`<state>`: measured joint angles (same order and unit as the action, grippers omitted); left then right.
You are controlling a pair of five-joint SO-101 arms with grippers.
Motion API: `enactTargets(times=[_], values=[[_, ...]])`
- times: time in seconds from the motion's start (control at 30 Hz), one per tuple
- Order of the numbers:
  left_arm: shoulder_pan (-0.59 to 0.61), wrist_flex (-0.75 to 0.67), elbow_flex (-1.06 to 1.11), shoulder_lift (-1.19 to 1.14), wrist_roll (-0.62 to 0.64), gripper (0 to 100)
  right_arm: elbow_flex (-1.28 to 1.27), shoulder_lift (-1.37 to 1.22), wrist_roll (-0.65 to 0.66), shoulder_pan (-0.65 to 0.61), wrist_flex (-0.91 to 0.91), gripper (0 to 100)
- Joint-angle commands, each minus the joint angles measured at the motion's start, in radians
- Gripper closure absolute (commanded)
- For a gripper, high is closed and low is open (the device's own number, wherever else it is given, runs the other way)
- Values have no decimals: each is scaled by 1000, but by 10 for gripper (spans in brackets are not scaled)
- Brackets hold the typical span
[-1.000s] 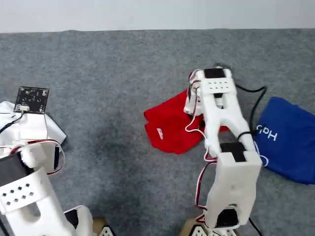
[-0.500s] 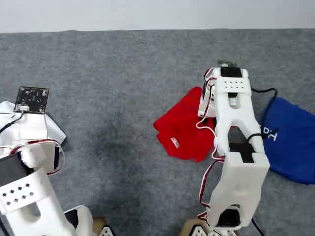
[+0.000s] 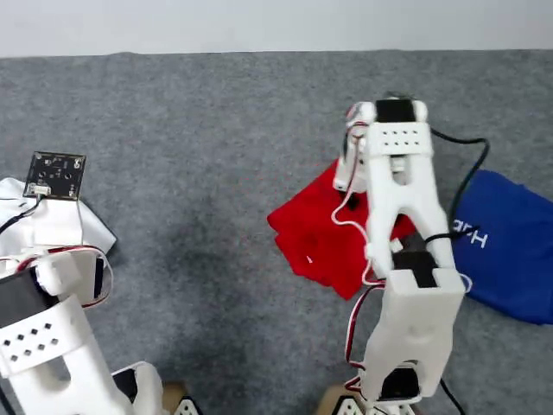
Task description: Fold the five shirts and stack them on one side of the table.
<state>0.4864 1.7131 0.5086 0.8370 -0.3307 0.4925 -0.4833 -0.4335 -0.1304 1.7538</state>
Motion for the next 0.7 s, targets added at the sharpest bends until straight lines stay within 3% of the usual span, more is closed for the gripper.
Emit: enactTargets(times=[0.0, 0.1, 0.17, 0.27, 0.4, 0.47, 0.67], values=[[0, -14, -12, 14, -9, 993, 49, 30, -11, -21, 8, 885], [0, -12, -12, 14, -9, 993, 54, -13, -11, 2, 8, 957], [0, -12, -12, 14, -9, 993, 54, -35, -48, 16, 19, 929], [0, -12, -7, 14, -9, 993, 55, -48, -190, 31, 39, 771], [0, -17, -7, 14, -9, 993, 55, -51, -287, 10, 33, 474], [0, -17, -7, 14, -9, 993, 55, -58, -333, -7, 25, 391], [0, -17, -7, 14, -9, 993, 55, -110, -400, -22, -58, 416]])
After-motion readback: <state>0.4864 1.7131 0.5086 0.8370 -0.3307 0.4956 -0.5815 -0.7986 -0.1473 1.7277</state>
